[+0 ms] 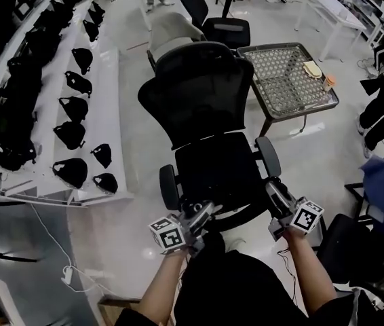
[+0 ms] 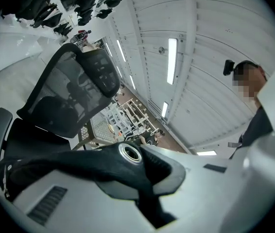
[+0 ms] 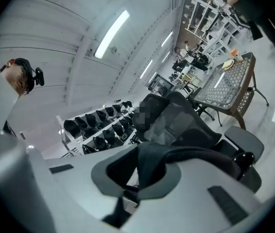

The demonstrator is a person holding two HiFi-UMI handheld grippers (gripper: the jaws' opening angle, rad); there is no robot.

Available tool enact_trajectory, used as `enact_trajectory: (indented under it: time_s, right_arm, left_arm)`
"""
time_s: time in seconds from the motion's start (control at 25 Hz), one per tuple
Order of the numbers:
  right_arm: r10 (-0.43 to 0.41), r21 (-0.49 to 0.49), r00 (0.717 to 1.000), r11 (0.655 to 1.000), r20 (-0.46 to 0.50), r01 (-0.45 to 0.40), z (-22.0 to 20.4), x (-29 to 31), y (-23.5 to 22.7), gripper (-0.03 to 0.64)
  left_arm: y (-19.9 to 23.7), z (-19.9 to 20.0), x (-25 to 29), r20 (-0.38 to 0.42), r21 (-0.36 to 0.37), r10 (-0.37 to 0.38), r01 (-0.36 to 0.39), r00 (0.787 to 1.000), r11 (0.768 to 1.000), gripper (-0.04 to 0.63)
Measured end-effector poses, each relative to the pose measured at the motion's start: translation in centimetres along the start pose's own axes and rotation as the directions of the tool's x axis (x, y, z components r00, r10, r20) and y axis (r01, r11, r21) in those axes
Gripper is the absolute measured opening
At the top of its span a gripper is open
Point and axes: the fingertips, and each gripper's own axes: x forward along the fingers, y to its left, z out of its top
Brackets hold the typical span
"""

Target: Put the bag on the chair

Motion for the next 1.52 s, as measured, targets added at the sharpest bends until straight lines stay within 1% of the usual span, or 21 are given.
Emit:
enact_trajectory:
  time_s: [0.24,0.4,0.6,0.84,1.04,1.32,1.52]
  right_arm:
    - [-0.020,0.019,1.000,1.000,0.004,0.020,1.4,5.9,-2.3,0.008]
    - [-0.029,0.004,0.999,1.000,-0.015,0.029,2.1,9.5,-3.9,0.009]
    - [-0.043,-0.013,0.999,0.999,-0.032,0.042,2.8,13.2,-6.1,0.009]
    - [-0.075,0.016,0.997,0.997,-0.025,0.075,2.8,17.1,-8.9,0.008]
    - [-0.093,0.016,0.996,0.996,-0.016,0.093,3.5,19.9,-11.8,0.008]
    - [-0.132,0.017,0.991,0.991,-0.035,0.133,4.0,22.6,-16.2,0.008]
    - [-0.133,0.038,0.989,0.990,-0.069,0.136,3.1,24.8,-18.3,0.008]
  left_arm:
    - [4.2,3.8,0.9,0.016,-0.022,0.013,-0.013,1.000,1.000,0.025]
    - [7.2,5.9,1.7,0.027,-0.042,0.021,-0.020,0.999,0.999,0.025]
    - [11.0,8.1,2.6,0.024,-0.067,0.023,-0.021,0.999,0.998,0.025]
    - [15.4,10.2,3.5,0.001,-0.082,0.027,-0.027,1.000,0.996,0.025]
    - [18.4,10.9,4.9,-0.028,-0.086,0.032,-0.035,0.999,0.996,0.025]
    - [22.2,11.2,7.4,-0.068,-0.077,0.041,-0.046,0.997,0.996,0.025]
    - [25.7,10.8,7.9,-0.063,-0.133,0.062,-0.070,0.996,0.989,0.025]
